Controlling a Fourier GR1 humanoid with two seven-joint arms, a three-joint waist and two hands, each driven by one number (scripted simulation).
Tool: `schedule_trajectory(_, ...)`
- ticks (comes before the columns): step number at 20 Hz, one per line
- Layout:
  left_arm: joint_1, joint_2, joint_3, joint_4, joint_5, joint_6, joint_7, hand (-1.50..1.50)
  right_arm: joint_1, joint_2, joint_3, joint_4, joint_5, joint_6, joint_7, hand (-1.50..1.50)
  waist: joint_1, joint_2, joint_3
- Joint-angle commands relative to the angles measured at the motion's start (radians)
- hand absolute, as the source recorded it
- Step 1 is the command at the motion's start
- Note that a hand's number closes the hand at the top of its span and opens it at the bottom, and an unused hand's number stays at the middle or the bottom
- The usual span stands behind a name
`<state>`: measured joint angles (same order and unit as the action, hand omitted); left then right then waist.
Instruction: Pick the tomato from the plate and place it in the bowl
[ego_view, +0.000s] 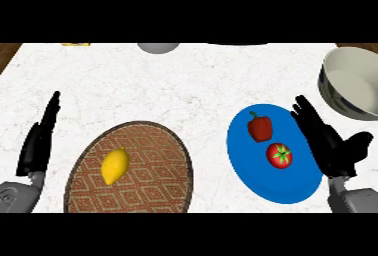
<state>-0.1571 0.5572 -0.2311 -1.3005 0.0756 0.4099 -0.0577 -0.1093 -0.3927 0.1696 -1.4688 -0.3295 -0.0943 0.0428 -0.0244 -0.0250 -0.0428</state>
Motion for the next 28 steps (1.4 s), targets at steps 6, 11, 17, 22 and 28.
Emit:
schedule_trajectory(6, -0.069, -0.215, -0.050, -0.110, 0.140, -0.089, -0.007, 0.00, -0.007, -0.058, 0.238, -0.185, 0.183, 0.084, 0.087, 1.50, 0.014, 0.020, 0.039)
schedule_trajectory(11, -0.011, -0.243, -0.068, -0.171, 0.173, -0.084, 0.039, 0.00, 0.113, 0.067, 0.050, -0.200, 0.318, -0.332, -0.177, -1.50, -0.009, 0.012, 0.046)
schedule_trajectory(17, -0.012, -0.266, -0.080, -0.197, 0.139, -0.068, 0.060, 0.00, 0.376, 0.048, 0.074, -0.463, 0.353, -0.345, -0.396, -1.50, 0.003, 0.019, 0.043)
schedule_trajectory(22, -0.059, -0.253, -0.060, -0.231, 0.139, -0.087, 0.144, 0.00, 0.377, -0.016, 0.102, -0.638, 0.583, -0.444, -0.040, -1.50, 0.013, 0.021, 0.041)
schedule_trajectory(28, -0.050, -0.274, -0.032, -0.179, 0.121, -0.114, 0.086, 0.00, 0.321, -0.146, -0.016, -0.746, 0.547, -0.270, 0.282, -1.50, 0.021, 0.025, 0.042)
